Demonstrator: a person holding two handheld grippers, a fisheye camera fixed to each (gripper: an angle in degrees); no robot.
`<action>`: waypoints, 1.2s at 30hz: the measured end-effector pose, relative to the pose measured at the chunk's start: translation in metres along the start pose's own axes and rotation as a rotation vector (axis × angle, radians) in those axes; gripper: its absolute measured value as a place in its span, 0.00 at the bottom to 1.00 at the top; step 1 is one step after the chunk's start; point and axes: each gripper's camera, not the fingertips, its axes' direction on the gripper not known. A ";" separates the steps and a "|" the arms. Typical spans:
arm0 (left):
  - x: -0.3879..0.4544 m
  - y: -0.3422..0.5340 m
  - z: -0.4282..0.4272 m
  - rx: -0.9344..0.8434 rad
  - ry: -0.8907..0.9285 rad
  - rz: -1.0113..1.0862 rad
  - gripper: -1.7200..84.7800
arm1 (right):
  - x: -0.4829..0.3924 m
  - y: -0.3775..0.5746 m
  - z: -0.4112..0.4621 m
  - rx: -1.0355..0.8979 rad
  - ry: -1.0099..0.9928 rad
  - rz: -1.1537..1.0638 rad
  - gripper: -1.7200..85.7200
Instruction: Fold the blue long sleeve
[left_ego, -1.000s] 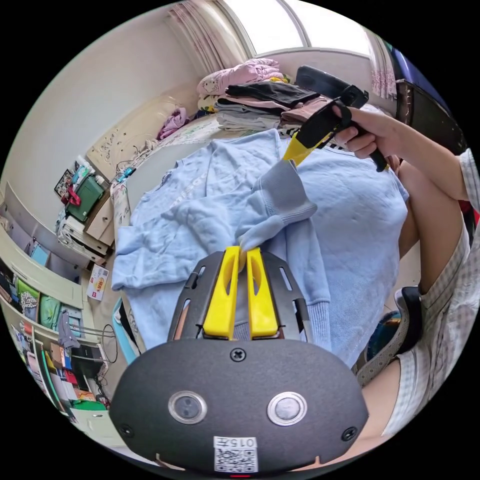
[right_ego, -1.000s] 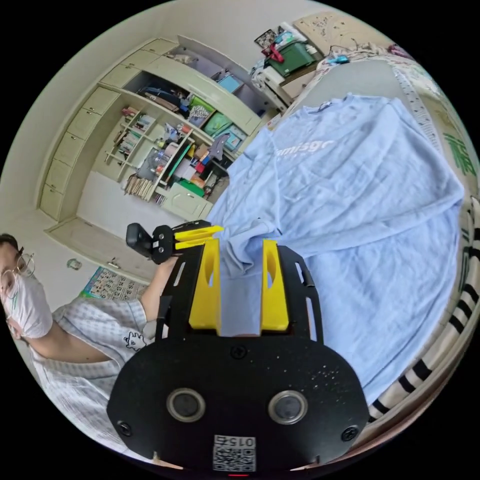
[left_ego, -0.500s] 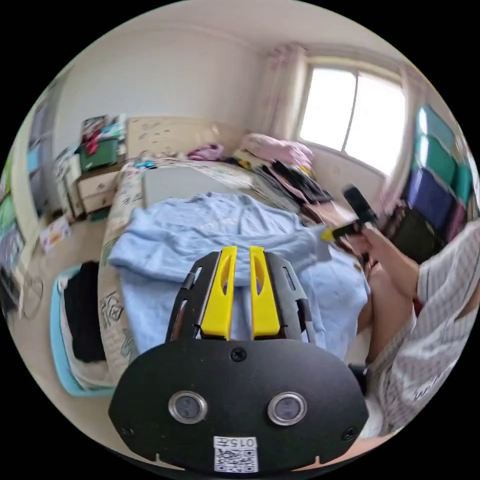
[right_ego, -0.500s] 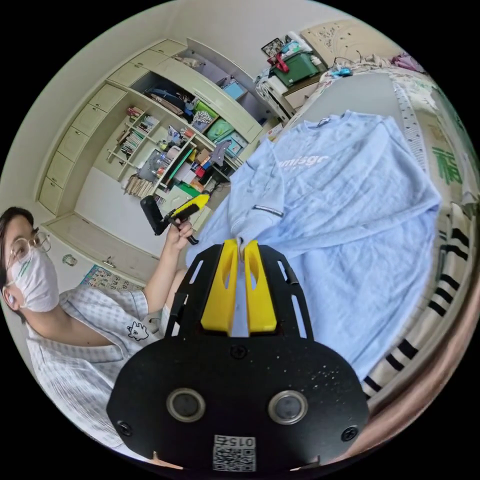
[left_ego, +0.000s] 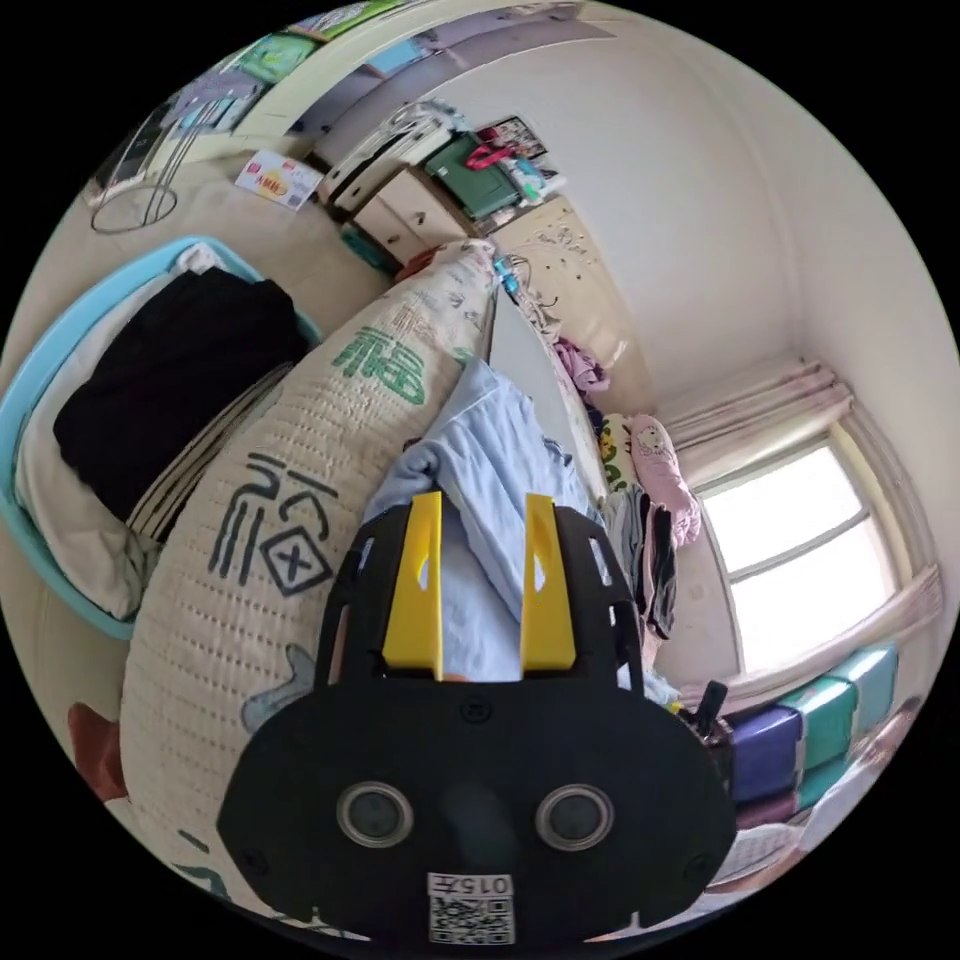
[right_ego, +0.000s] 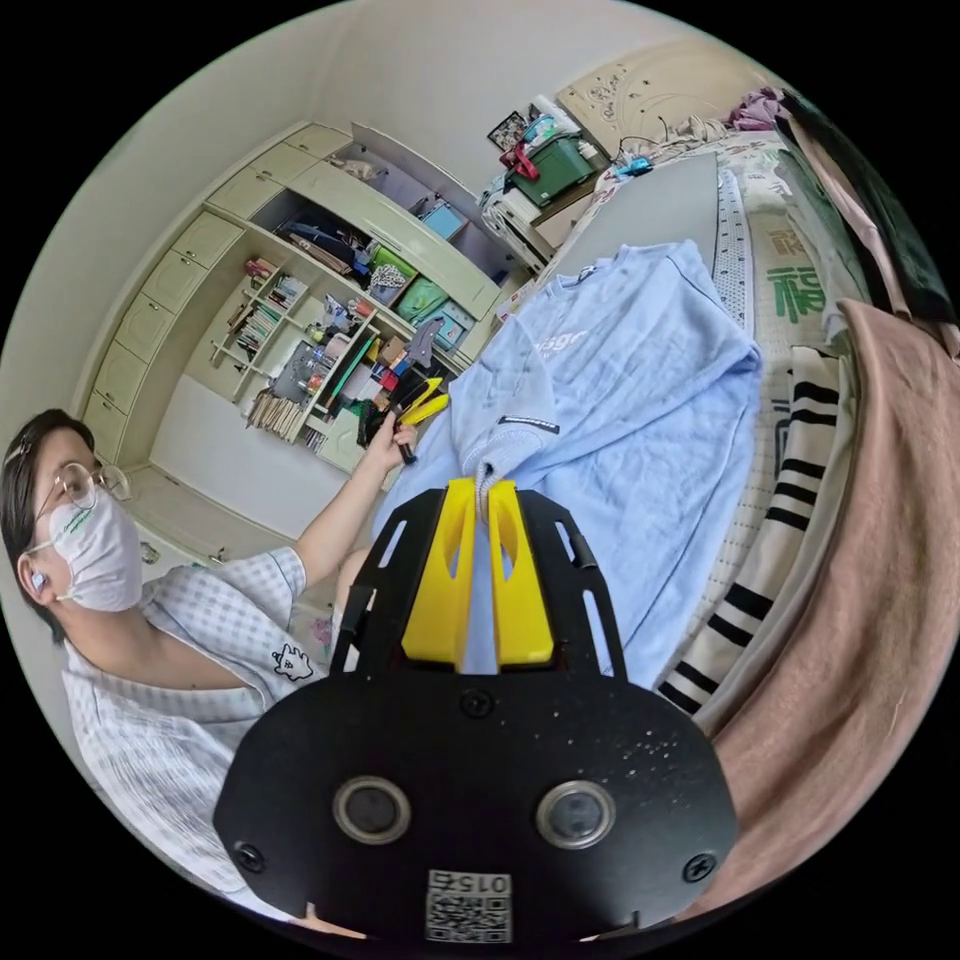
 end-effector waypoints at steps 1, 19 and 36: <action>-0.004 -0.014 0.004 -0.003 -0.010 -0.023 0.15 | -0.004 0.000 0.000 -0.008 0.005 -0.006 0.03; -0.059 -0.054 -0.018 0.022 0.040 -0.017 0.02 | -0.073 -0.017 -0.042 -0.064 0.521 0.021 0.08; -0.072 -0.053 -0.036 0.020 0.104 -0.033 0.02 | -0.147 -0.323 0.287 -0.347 0.352 -0.224 0.15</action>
